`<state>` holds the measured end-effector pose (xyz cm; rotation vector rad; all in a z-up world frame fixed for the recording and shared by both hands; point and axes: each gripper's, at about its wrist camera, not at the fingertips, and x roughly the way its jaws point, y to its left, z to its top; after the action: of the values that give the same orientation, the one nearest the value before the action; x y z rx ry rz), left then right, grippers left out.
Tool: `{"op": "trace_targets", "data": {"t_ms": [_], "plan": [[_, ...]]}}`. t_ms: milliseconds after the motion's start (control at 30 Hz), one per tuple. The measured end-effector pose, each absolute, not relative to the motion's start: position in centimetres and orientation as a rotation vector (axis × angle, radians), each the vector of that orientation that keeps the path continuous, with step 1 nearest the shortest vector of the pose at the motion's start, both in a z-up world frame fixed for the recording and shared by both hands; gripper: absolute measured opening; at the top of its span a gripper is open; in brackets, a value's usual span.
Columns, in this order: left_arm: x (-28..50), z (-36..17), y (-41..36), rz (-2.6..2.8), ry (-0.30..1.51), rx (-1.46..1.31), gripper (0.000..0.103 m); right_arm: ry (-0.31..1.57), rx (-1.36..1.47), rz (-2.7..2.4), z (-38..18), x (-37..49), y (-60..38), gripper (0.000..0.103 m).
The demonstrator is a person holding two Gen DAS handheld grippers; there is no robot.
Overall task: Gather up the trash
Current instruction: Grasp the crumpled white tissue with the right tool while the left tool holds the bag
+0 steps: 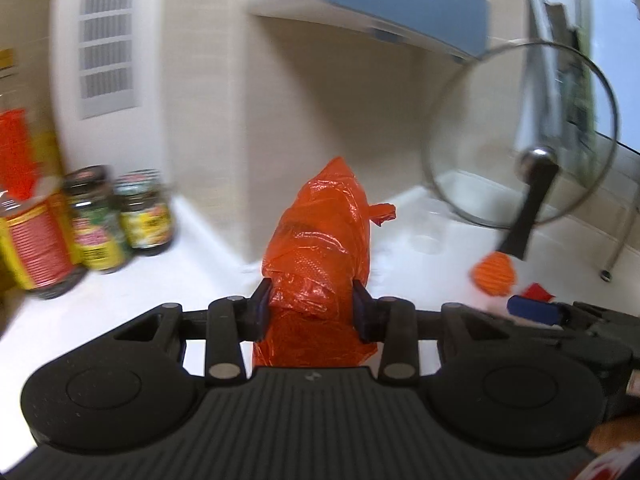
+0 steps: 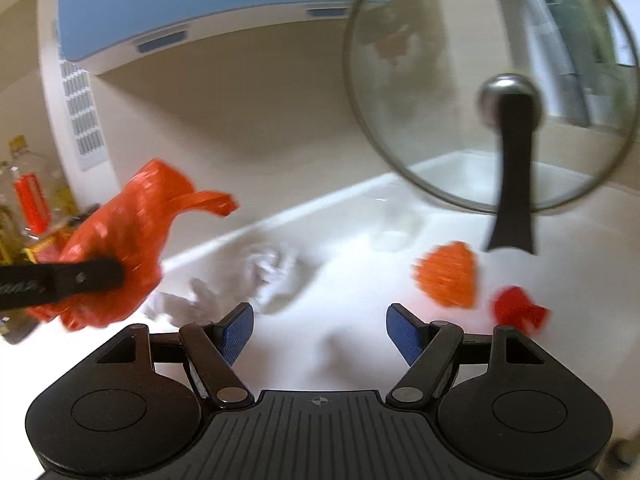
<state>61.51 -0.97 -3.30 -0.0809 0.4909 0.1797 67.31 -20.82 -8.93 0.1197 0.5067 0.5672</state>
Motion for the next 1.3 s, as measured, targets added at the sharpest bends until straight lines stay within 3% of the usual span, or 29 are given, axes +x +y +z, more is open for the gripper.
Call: {"op": "trace_targets", "data": {"t_ms": [633,833,1000,1100,1300], "plan": [[55.0,-3.1,9.8,0.538,0.501,-0.135,0.036,0.580,0.176,0.686,-11.6,75.6,-13.4,0.072],[54.2,-3.3,11.1,0.583,0.507,-0.155,0.036,0.602,0.176,0.690,-12.3,77.0,-12.8,0.058],[53.7,-3.3,11.7,0.606,0.515,-0.172,0.036,0.605,0.160,0.697,-12.4,77.3,-12.7,0.030],[53.3,-3.2,11.9,0.611,0.517,-0.171,0.036,0.594,0.164,0.694,-12.0,77.1,-13.2,0.025],[52.2,-2.6,11.8,0.598,0.507,-0.182,0.036,0.544,0.156,0.680,-10.0,75.5,-14.8,0.023]]}}
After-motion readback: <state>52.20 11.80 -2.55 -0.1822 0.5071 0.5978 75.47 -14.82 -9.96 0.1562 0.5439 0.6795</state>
